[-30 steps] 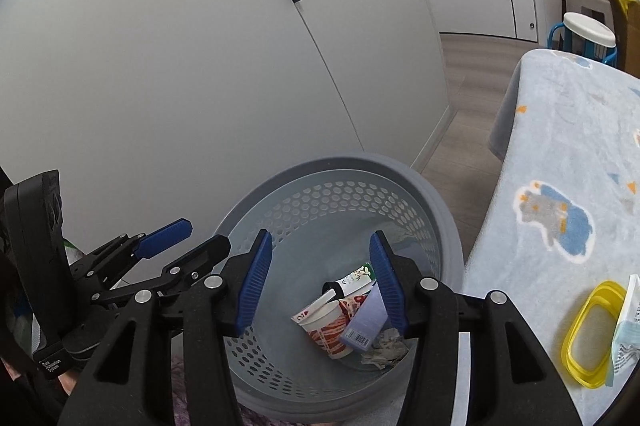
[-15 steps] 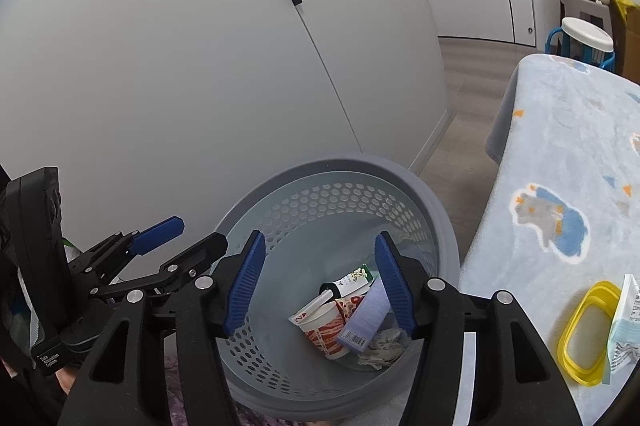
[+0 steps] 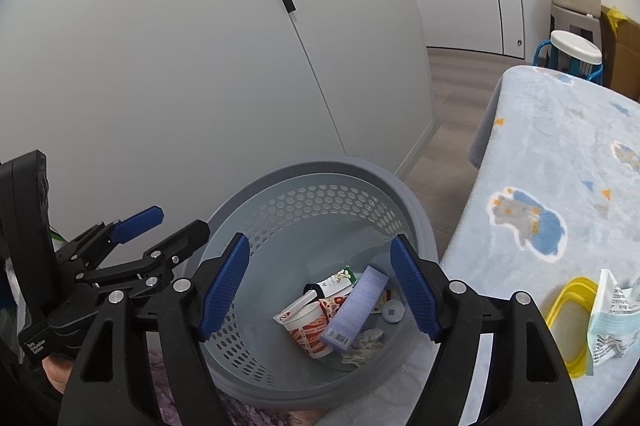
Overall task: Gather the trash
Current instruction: 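Move both tools back over the table toward the tissue packet and yellow lid, then grasp the white-blue tissue packet with the right gripper and lift it, then grasp the yellow square lid rim with the left gripper while the right holds the packet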
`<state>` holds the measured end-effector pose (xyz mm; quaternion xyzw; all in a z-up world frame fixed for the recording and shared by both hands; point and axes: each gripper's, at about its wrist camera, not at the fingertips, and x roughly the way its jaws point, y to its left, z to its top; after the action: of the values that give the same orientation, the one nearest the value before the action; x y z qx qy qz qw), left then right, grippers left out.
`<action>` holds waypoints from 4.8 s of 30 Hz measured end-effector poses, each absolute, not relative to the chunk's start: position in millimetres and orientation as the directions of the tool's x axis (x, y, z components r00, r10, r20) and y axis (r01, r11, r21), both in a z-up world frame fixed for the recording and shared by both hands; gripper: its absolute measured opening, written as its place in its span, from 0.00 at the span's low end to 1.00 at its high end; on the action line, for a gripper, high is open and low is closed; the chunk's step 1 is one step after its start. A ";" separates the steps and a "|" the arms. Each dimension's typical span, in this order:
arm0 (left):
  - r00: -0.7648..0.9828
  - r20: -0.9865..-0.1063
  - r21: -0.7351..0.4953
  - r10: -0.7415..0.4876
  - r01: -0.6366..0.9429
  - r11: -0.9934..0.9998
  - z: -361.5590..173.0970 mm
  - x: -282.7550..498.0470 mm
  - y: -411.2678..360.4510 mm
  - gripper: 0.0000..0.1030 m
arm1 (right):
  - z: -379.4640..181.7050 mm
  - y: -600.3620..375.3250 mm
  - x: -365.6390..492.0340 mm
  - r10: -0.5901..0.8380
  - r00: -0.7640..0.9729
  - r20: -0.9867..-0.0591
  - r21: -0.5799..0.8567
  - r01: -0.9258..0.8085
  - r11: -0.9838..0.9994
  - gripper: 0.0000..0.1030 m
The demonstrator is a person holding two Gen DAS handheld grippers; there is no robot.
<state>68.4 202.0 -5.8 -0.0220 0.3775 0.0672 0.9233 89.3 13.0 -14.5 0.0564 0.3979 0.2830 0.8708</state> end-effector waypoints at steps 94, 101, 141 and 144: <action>0.652 -0.757 0.010 -0.045 0.081 0.997 -20.6 94.2 21.2 0.75 | -40.3 -188.6 94.8 0.352 0.456 -0.817 0.066 -0.533 0.844 0.38; 0.663 -0.747 0.008 -0.056 0.092 0.996 -17.9 89.7 19.5 0.75 | -40.5 -211.5 89.2 0.263 0.507 -0.821 0.113 -0.307 0.945 0.38; 0.468 -0.870 0.006 -0.154 0.322 0.947 -84.5 133.7 -94.2 0.81 | -10.7 -271.5 44.3 0.278 0.694 -0.664 0.348 -0.043 0.937 0.38; 0.471 -0.870 0.011 -0.145 0.312 0.950 -85.6 139.8 -96.3 0.85 | -7.8 -274.2 42.8 0.284 0.703 -0.652 0.357 -0.046 0.933 0.38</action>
<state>139.8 -96.3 -85.6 0.0843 0.4966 -0.1338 0.8534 42.8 -274.2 -7.8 0.1588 0.3748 0.0908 0.9089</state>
